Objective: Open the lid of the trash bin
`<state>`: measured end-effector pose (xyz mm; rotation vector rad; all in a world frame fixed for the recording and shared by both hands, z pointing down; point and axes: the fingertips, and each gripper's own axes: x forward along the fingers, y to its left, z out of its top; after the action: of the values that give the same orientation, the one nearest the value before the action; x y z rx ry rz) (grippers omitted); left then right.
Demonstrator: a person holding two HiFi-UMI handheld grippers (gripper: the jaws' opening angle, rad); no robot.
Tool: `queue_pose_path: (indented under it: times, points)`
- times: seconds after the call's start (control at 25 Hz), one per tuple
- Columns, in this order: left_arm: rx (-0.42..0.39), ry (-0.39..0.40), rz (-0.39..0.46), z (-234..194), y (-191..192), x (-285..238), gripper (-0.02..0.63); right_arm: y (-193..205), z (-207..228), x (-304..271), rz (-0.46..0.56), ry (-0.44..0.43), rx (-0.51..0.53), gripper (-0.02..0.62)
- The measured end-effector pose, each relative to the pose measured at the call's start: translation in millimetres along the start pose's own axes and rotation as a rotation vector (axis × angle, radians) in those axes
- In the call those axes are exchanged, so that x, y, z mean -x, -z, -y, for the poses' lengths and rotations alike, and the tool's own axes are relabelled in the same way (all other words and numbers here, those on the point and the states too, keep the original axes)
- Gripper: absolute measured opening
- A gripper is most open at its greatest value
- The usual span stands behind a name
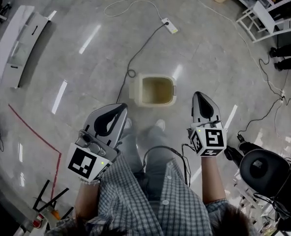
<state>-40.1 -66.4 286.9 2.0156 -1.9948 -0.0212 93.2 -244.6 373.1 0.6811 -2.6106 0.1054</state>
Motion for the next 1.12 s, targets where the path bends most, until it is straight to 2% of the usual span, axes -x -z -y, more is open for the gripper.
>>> queue_pose_path:
  times: [0.24,0.64,1.12]
  points:
    - [-0.024,0.012,0.050,-2.9,-27.9,11.3,0.000,-35.7,-4.2,31.8,0.036,0.028,0.052,0.018]
    - [-0.080,0.009,0.101,-16.5,-65.8,22.9,0.000,-72.5,-6.6,62.3,0.104,0.098,0.023,0.018]
    - [-0.085,0.002,0.117,-20.3,-76.5,22.0,0.000,-97.1,-14.0,61.5,0.149,0.090,0.046,0.018]
